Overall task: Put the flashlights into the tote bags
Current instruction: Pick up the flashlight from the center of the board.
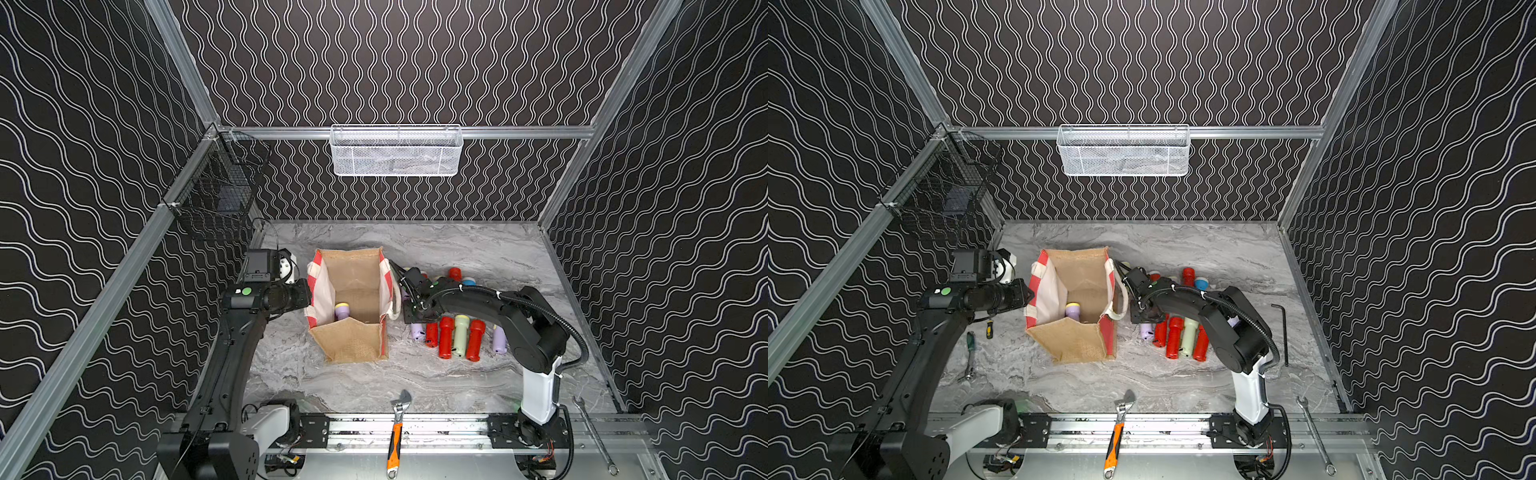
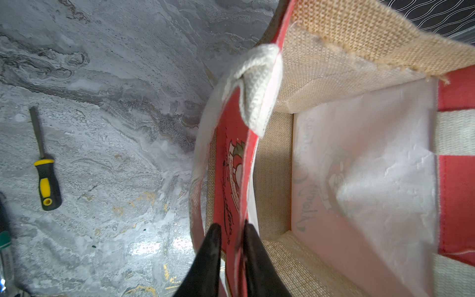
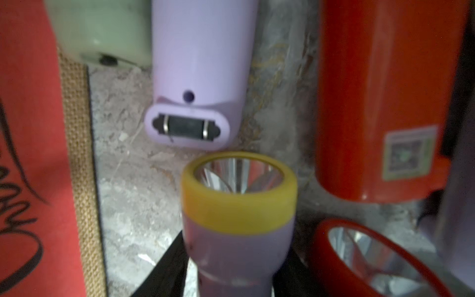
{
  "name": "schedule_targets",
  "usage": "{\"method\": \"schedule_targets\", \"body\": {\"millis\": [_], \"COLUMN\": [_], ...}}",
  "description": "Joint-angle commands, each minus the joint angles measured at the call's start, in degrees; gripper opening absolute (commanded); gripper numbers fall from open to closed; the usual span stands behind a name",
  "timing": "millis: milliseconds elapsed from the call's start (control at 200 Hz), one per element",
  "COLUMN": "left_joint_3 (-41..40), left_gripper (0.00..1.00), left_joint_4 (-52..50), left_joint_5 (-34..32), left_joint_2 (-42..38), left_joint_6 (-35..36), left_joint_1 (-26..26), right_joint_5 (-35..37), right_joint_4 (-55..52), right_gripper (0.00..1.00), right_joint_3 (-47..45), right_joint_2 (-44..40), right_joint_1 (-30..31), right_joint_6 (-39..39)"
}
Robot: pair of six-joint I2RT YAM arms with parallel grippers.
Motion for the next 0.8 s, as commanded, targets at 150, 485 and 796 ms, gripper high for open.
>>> {"method": "schedule_targets", "body": {"millis": [150, 485, 796], "left_joint_3": [-0.6, -0.7, -0.7], "left_gripper": [0.22, 0.22, 0.22], "left_joint_4": [1.5, 2.2, 2.6], "left_joint_5": [0.6, 0.7, 0.9], "left_joint_2": [-0.3, -0.2, -0.3], "left_joint_6": [1.2, 0.8, 0.5], "left_joint_1": [0.0, 0.0, 0.0], "right_joint_5": [0.7, 1.9, 0.1], "right_joint_4": [-4.0, -7.7, -8.4], "right_gripper": [0.31, 0.18, 0.17], "right_joint_3": [-1.1, 2.8, 6.7], "right_joint_2": [0.5, -9.2, -18.1], "right_joint_1": [0.4, 0.5, 0.5], "right_joint_6": [0.6, -1.9, -2.7]}}
